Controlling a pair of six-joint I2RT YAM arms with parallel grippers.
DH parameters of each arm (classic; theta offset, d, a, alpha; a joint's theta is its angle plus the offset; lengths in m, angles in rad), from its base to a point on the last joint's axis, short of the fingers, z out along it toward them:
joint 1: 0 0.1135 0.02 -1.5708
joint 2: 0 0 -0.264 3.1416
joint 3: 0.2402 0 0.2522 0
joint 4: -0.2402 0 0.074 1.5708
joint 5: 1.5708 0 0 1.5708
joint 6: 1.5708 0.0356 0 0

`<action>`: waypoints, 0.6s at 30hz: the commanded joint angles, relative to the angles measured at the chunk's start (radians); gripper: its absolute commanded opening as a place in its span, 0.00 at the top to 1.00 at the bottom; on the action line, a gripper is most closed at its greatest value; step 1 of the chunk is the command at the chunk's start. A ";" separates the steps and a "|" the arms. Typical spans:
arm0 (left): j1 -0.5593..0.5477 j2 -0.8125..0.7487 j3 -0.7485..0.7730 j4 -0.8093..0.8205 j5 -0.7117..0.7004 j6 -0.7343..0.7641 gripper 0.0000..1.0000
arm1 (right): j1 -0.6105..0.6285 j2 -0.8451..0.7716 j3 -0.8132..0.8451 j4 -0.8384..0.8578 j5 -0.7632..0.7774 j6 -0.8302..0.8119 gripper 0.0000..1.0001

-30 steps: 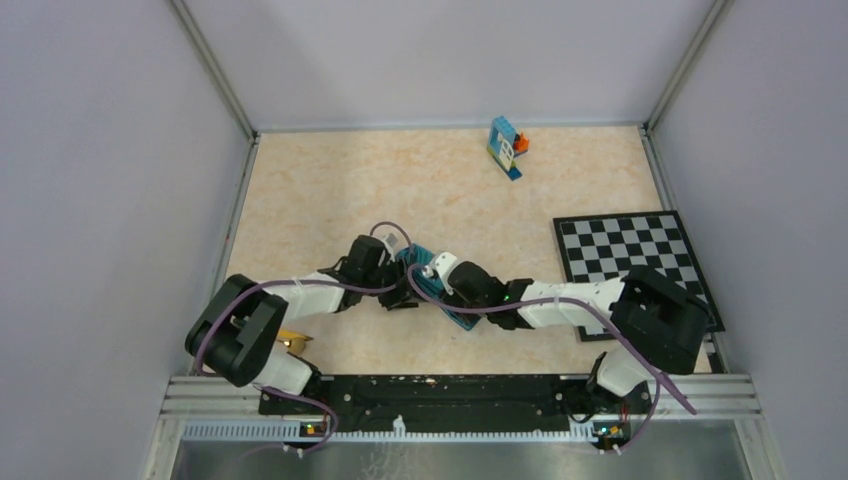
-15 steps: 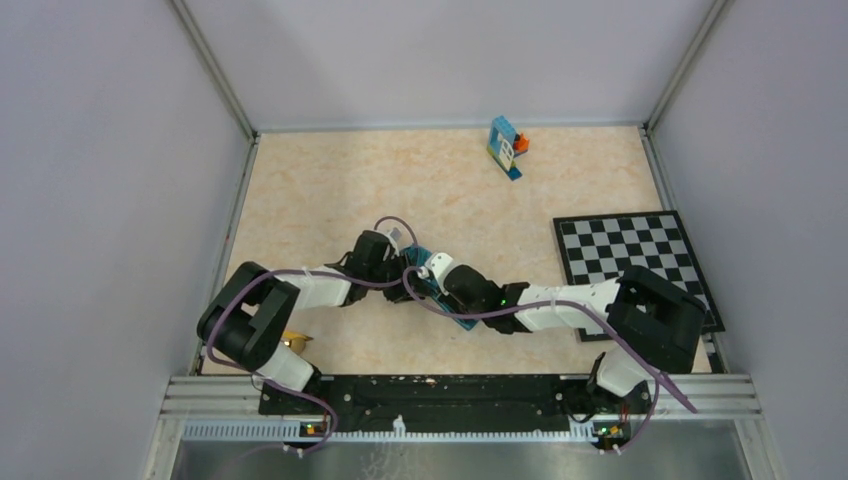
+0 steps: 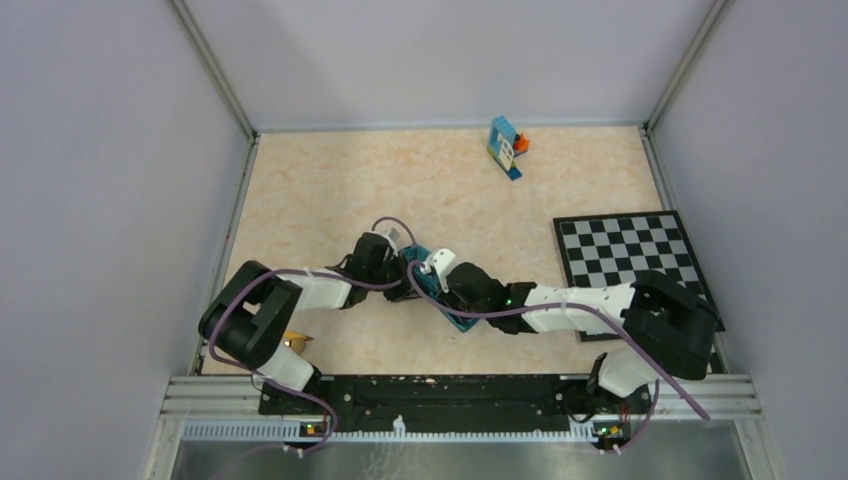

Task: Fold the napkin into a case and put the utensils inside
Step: Pick up the smaller rectangle-folded napkin from the center of the board.

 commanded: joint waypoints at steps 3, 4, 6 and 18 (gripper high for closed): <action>0.001 0.026 -0.052 0.016 -0.074 0.005 0.88 | 0.012 -0.072 0.009 0.018 -0.110 0.102 1.00; -0.001 0.026 -0.055 0.019 -0.075 0.003 0.90 | 0.012 -0.064 0.008 0.020 -0.113 0.111 1.00; -0.002 0.026 -0.057 0.024 -0.079 -0.003 0.92 | 0.012 -0.043 0.004 0.029 -0.122 0.124 1.00; -0.014 -0.016 -0.079 0.015 -0.115 -0.019 0.97 | 0.005 0.081 -0.048 0.179 -0.121 0.241 1.00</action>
